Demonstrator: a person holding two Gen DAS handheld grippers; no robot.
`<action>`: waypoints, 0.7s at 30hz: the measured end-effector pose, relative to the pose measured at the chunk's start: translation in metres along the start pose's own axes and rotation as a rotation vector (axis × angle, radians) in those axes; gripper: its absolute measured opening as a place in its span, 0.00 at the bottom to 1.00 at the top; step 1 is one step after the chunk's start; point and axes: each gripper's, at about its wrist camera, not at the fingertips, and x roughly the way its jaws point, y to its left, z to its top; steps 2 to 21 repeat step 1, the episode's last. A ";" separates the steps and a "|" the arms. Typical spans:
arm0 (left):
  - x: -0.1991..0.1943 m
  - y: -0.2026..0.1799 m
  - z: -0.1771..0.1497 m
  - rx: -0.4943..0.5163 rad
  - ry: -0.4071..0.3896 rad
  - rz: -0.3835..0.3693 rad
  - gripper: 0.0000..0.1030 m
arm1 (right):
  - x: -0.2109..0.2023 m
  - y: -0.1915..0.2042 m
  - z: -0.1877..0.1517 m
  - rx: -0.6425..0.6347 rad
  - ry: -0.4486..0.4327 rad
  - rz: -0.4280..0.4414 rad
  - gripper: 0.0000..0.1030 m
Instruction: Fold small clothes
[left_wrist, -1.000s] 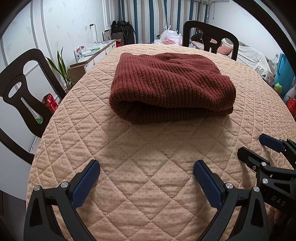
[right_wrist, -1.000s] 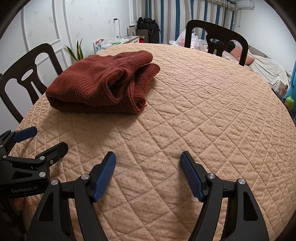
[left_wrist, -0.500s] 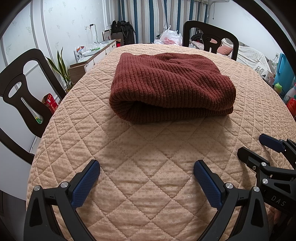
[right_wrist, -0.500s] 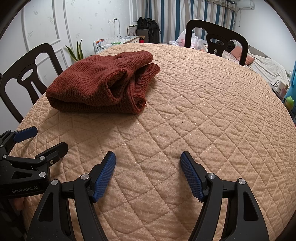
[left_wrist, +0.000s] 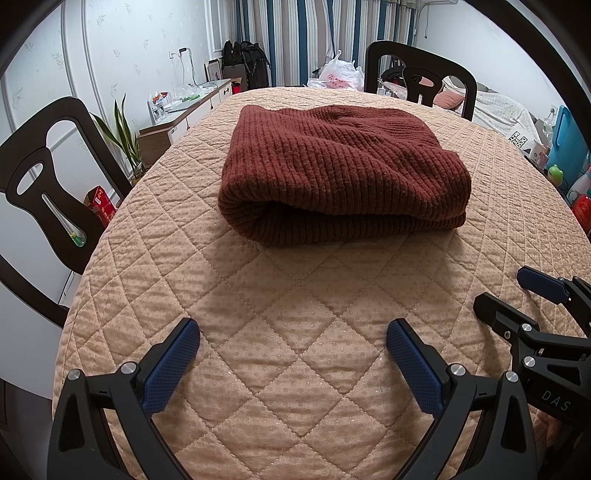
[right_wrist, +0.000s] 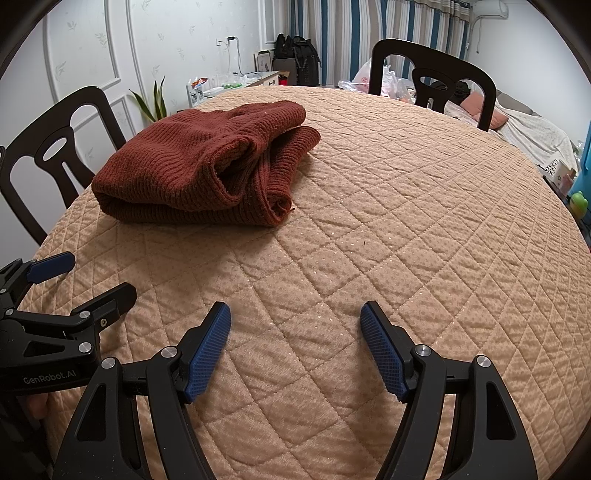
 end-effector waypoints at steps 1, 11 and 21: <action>0.000 0.000 0.000 0.000 0.000 0.000 1.00 | 0.000 0.000 0.000 0.000 0.000 0.000 0.71; 0.000 0.000 0.000 0.000 0.000 0.000 1.00 | 0.000 0.000 0.000 0.000 0.000 0.000 0.71; 0.000 0.000 0.000 0.000 0.000 0.000 1.00 | 0.000 0.000 0.000 0.000 0.000 0.000 0.71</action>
